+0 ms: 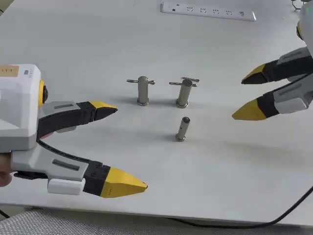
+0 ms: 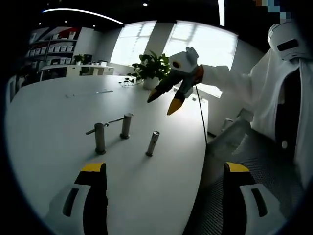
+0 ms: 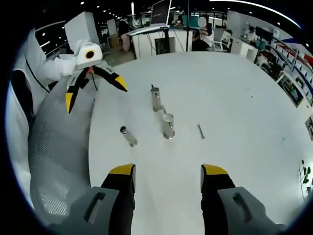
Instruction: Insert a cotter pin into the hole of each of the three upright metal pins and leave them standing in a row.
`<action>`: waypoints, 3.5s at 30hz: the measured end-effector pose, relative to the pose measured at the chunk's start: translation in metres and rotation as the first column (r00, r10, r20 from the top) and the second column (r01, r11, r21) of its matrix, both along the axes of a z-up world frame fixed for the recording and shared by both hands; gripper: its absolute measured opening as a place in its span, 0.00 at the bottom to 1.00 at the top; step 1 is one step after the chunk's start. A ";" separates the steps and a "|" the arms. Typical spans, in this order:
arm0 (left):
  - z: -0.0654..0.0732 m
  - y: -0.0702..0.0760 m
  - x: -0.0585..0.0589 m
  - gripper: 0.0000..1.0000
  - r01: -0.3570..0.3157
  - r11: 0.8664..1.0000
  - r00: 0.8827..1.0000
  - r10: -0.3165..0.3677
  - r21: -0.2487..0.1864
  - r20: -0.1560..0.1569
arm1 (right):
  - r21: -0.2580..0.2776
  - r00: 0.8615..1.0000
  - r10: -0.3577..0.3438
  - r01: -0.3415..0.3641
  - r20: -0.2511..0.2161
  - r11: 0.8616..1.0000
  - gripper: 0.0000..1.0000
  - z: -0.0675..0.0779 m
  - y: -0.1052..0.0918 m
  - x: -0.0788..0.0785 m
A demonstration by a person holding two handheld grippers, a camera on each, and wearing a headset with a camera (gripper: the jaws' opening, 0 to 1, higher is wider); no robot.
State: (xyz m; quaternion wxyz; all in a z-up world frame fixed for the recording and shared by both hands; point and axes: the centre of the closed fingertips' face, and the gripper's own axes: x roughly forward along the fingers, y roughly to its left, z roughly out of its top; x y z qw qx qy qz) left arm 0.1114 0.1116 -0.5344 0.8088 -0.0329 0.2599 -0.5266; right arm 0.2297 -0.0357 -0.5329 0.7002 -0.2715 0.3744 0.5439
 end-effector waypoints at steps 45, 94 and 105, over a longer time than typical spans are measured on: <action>0.002 0.020 0.006 0.87 -0.126 0.990 0.990 0.122 -0.058 -0.066 | -0.297 0.973 0.232 -0.217 0.014 0.930 0.00 -0.084 0.056 0.092; 0.044 0.001 0.059 0.66 -0.219 0.968 0.976 0.217 -0.123 -0.030 | -0.005 0.943 0.098 -0.102 0.318 0.995 0.00 0.025 0.058 0.056; 0.069 -0.018 0.081 0.54 -0.213 0.960 0.977 0.209 -0.184 -0.044 | 0.136 0.914 0.024 -0.086 0.406 0.987 0.00 0.060 0.058 0.024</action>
